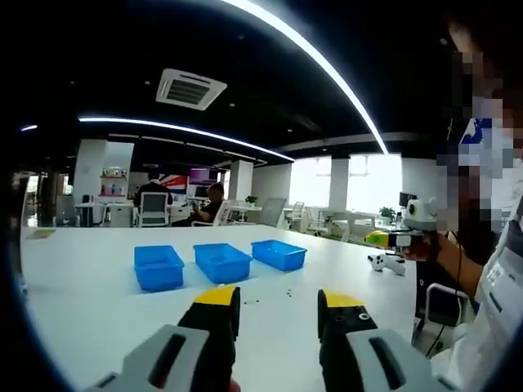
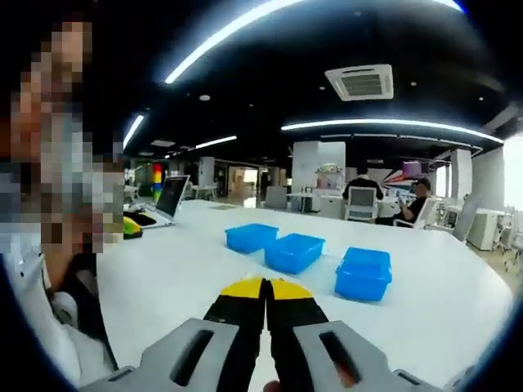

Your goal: Pick up the resistors one by one and place each resistor into its matching bin, sorting the parts by color and model until every resistor is separated into the correct bin for its type

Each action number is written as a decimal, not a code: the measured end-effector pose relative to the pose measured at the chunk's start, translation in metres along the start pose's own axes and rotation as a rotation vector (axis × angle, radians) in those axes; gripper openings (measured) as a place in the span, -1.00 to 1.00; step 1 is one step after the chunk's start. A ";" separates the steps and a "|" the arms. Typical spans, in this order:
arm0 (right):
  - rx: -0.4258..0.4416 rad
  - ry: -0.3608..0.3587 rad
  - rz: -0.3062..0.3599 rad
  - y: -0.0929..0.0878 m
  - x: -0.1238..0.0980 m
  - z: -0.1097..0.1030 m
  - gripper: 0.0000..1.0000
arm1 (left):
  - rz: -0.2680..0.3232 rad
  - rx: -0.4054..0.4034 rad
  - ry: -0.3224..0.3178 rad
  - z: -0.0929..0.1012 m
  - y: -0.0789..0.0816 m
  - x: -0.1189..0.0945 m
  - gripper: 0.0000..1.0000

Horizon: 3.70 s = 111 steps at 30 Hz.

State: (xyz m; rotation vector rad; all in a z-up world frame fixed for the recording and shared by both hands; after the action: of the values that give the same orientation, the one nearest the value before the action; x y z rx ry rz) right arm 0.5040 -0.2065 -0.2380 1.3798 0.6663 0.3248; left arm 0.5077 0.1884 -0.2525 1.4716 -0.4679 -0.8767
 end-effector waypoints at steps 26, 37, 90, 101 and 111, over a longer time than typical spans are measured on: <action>0.068 -0.115 -0.126 0.027 0.132 0.141 -0.93 | 0.000 0.003 -0.004 0.003 0.000 -0.001 -0.21; 0.064 -0.201 -0.195 0.027 0.172 0.176 -0.93 | 0.003 0.004 -0.001 0.001 0.000 -0.003 -0.21; -0.024 -0.071 0.007 -0.002 0.002 0.011 0.02 | 0.009 0.007 0.003 0.002 0.002 -0.006 -0.21; -0.093 -0.051 -0.040 0.007 0.002 0.007 -0.01 | 0.006 0.009 0.006 0.004 0.006 -0.007 -0.21; -0.230 0.046 -0.220 0.027 0.037 0.013 -0.23 | 0.005 0.005 0.010 0.008 0.008 0.000 -0.21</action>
State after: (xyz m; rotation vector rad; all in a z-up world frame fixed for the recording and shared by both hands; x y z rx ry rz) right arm 0.5448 -0.1903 -0.2199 1.0725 0.7862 0.2494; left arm 0.5033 0.1820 -0.2443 1.4777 -0.4666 -0.8645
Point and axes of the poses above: the point that each gripper's makers call its tool centre point, and the gripper's own axes: x roughly forward along the fingers, z roughly to its right, y roughly out of its top, the point moved 10 cm from there along -x, roughly backward along the fingers, and after that the axes turned 9 degrees about -z, right-handed, at the moved point
